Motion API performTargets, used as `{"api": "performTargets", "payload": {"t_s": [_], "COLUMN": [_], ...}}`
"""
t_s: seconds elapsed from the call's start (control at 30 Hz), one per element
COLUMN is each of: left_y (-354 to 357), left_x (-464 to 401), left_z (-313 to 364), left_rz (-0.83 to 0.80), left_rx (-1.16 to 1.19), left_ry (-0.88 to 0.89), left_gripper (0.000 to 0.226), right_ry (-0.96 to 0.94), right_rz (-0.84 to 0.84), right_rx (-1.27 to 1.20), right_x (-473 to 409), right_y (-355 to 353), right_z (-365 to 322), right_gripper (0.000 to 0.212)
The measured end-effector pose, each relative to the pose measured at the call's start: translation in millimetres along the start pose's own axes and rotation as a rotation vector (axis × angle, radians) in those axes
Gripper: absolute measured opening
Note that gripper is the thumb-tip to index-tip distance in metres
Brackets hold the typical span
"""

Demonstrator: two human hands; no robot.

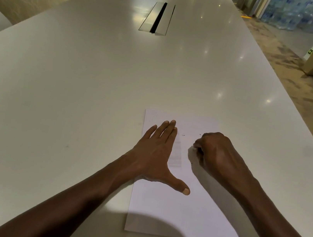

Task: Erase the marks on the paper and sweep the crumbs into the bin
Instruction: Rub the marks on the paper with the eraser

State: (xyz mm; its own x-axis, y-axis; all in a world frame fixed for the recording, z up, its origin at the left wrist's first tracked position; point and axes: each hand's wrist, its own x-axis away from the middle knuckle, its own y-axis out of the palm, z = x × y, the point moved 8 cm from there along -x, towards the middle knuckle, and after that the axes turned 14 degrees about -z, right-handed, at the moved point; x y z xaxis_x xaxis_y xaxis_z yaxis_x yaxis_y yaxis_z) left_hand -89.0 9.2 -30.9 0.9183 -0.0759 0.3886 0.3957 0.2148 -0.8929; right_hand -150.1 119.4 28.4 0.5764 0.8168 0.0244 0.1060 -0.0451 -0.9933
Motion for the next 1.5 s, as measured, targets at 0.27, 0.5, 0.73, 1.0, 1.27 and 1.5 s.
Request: {"api": "performTargets", "payload": {"t_s": [0.27,0.5,0.73,1.0,1.27,1.5], "left_y": [-1,-10,-8,-1,-1,-1], "left_x": [2,7,16,15,14,14], "left_z": [0,-5,-16,-18,-19,-17], "left_rz": [0.009,-0.022,-0.037,-0.038,-0.049,-0.061], "left_rx": [0.039,0.155,0.082,0.034,0.030,0.018], "left_ry": [0.012,0.074,0.018,0.012,-0.006,-0.012], "left_gripper": [0.159,0.152,0.158,0.159,0.160,0.159], "right_ry": [-0.083,0.072,0.047,-0.121,-0.174,-0.176], "right_rz": [-0.211,-0.089,-0.091,-0.005,0.002,-0.059], "right_rx": [-0.038,-0.471,-0.559,-0.378,-0.315,-0.404], "right_x": [-9,8,19,8,-24,34], "right_y": [-4,-14,0,-4,-3,2], "right_z": [-2,4,-21,-35,-26,-40], "right_gripper": [0.021,0.012,0.005,0.014,0.010,0.012]}}
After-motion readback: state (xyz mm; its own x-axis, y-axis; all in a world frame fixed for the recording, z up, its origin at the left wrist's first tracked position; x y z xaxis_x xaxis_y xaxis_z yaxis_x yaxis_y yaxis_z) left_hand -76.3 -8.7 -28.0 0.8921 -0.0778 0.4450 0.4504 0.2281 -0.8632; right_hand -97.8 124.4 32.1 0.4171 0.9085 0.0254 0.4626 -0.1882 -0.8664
